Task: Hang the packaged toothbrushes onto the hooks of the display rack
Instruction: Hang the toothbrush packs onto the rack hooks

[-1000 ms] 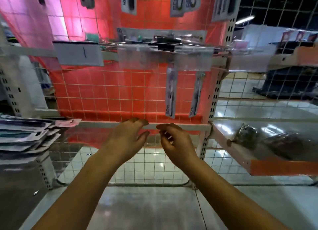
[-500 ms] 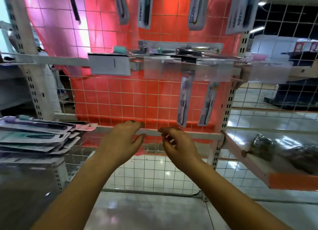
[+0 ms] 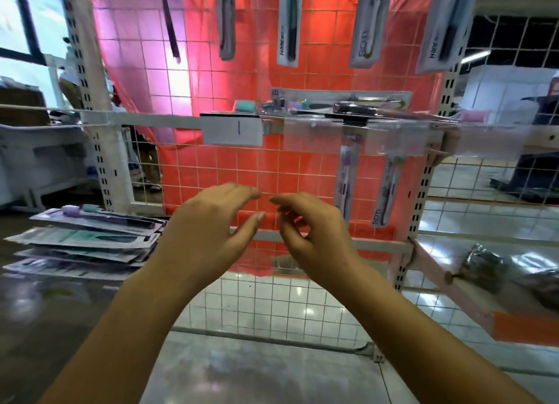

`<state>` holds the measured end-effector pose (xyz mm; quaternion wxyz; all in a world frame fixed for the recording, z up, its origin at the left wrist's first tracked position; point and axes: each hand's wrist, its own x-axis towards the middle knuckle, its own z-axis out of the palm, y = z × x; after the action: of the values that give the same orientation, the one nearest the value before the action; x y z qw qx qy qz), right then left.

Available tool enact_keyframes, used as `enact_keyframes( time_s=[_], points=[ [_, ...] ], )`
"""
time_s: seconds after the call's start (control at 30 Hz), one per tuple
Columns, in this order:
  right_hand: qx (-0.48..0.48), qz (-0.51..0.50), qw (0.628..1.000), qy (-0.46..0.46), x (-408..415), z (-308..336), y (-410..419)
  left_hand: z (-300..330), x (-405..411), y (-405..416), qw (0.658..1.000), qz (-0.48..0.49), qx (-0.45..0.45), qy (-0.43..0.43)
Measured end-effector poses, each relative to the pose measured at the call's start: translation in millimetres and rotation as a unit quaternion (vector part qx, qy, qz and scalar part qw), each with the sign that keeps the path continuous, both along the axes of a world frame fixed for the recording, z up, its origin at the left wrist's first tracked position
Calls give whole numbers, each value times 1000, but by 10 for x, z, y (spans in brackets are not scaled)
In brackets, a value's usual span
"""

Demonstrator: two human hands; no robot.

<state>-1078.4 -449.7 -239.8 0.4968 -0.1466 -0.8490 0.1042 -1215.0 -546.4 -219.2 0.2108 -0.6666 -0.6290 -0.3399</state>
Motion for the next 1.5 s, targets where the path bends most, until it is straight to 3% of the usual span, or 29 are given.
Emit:
enact_keyframes(
  time_s=[0.27,0.57,0.8,0.87,0.97,1.1,1.3,1.5],
  points=[
    [-10,10,1000,10,374,530,-39,524,390,8,994,-69,-32,-76],
    [-63,12,998,-22,575,1214,-155,1281,505,19,987,-25,-133,-85],
    [-71,-108,989,-73,784,1890,107,1773,396,219,971,-8,-216,-106],
    [-95,-172,973,-124,826,2058,284,1861,344,279,965,-19,-235,-113],
    [-191,-231,919,-258,812,2155,532,1941,261,364,958,-31,-259,-122],
    [-195,-274,843,-420,691,2059,636,2019,146,426,947,-78,-278,-138],
    [-218,-297,800,-473,507,2087,684,2075,-113,518,932,-125,-314,-133],
    [-133,-308,807,-486,534,2032,640,2140,-179,597,924,-142,-319,-156]
  ],
)
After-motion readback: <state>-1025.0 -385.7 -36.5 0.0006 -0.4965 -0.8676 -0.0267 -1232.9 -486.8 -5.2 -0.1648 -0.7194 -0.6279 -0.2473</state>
